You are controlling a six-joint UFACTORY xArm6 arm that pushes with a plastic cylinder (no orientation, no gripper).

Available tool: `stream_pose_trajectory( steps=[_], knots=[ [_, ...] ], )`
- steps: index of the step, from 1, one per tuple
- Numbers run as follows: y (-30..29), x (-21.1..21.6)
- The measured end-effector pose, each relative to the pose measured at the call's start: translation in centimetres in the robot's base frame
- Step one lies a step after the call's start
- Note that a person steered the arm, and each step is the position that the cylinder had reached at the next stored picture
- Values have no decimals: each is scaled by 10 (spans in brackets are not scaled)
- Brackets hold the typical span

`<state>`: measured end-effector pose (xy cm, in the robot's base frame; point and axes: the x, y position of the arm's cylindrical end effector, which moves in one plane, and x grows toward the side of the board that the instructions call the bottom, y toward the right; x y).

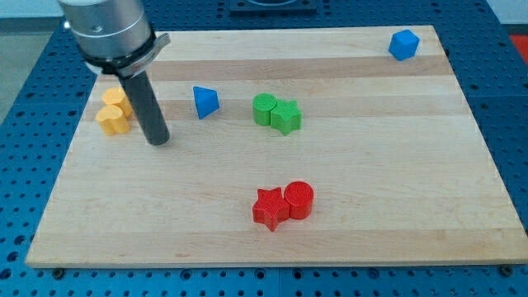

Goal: Push the blue triangle to the top center

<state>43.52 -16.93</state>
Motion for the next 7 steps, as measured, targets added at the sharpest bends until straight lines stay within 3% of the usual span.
stream_pose_trajectory(
  steps=[2, 5, 7],
  knots=[
    [24, -47],
    [95, -55],
    [127, -94]
  ],
)
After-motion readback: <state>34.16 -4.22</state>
